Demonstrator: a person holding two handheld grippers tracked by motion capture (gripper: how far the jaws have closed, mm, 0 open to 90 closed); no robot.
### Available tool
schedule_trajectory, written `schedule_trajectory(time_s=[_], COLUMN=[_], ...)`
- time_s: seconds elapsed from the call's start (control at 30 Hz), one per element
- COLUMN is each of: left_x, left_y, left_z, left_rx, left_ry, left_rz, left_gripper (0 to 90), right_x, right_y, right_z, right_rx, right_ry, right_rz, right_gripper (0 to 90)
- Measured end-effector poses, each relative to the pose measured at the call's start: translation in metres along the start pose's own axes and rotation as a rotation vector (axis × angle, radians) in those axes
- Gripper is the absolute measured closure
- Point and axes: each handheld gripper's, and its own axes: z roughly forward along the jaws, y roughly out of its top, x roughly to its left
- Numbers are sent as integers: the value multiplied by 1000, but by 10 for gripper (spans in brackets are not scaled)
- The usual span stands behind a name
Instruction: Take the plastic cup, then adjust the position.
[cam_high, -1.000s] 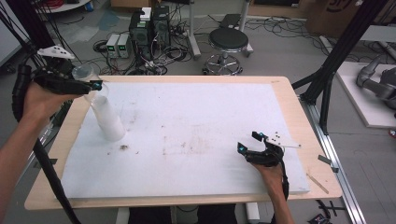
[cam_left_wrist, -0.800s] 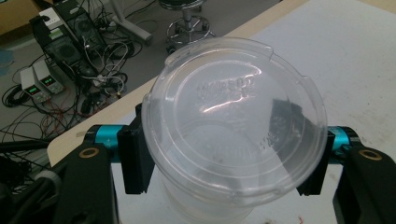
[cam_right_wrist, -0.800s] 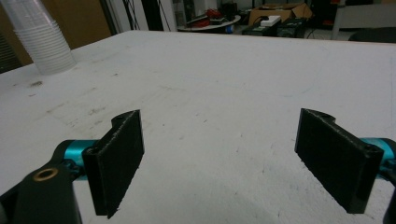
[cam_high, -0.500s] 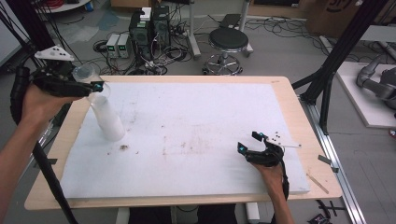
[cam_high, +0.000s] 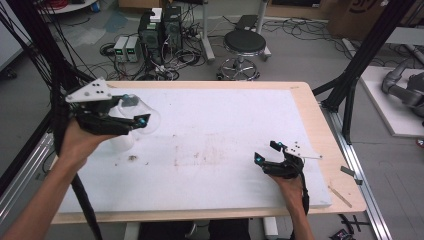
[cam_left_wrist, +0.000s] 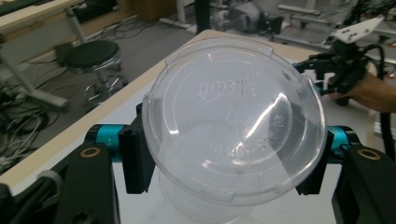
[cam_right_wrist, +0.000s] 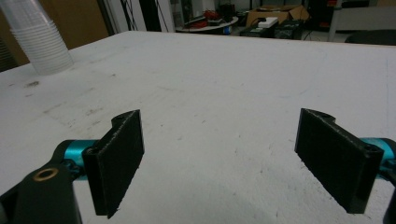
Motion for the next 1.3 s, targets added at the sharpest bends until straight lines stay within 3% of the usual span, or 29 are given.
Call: schedule_trajectory(time_s=[0.03,0.07,0.1,0.13,0.17,0.2,0.23,0.27,0.3,0.33,0.37,0.4,0.43,0.47,0.63,0.67,0.87,1.3], left_x=[0,-6,-6,-11,-11,-16,-16,-18,-18,-19,-19,-20,-20,-21,-20,-20,-22,-19], left_y=[0,-7,-7,-17,-17,-26,-26,-34,-34,-41,-41,-47,-47,-53,-62,-65,-68,-71], left_z=[0,10,10,24,24,36,36,46,46,55,55,63,63,69,81,85,93,93], left_rx=[0,-25,-25,-52,-52,-62,-62,-63,-63,-70,-70,-88,-88,-106,-139,-171,-209,-206], left_ry=[0,-41,-41,-98,-98,-140,-140,-180,-180,-218,-218,-257,-257,-301,-358,-386,-434,-431], left_rz=[0,-1,-1,7,7,8,8,2,2,-10,-10,-18,-18,-23,-23,-42,-32,-36], left_gripper=[359,359,359,359,359,359,359,359,358,358,358,358,358,357,357,357,369,374], right_x=[0,0,0,0,0,0,0,0,0,1,1,1,1,1,1,2,1,1], right_y=[0,0,0,0,0,0,0,0,0,0,0,0,0,0,0,0,1,0], right_z=[0,1,1,1,1,0,0,0,0,1,1,1,1,1,1,2,2,1], right_rx=[0,7,7,8,8,3,3,0,0,3,3,8,8,9,19,16,19,9], right_ry=[0,5,5,4,4,-1,-1,-1,-1,-3,-3,-3,-3,-3,-6,-6,-3,9], right_rz=[0,3,3,2,2,1,1,-5,-5,-8,-8,-5,-5,-8,-9,-15,-10,-18], right_gripper=[157,157,157,157,157,157,157,157,157,157,157,157,157,156,157,157,157,156])
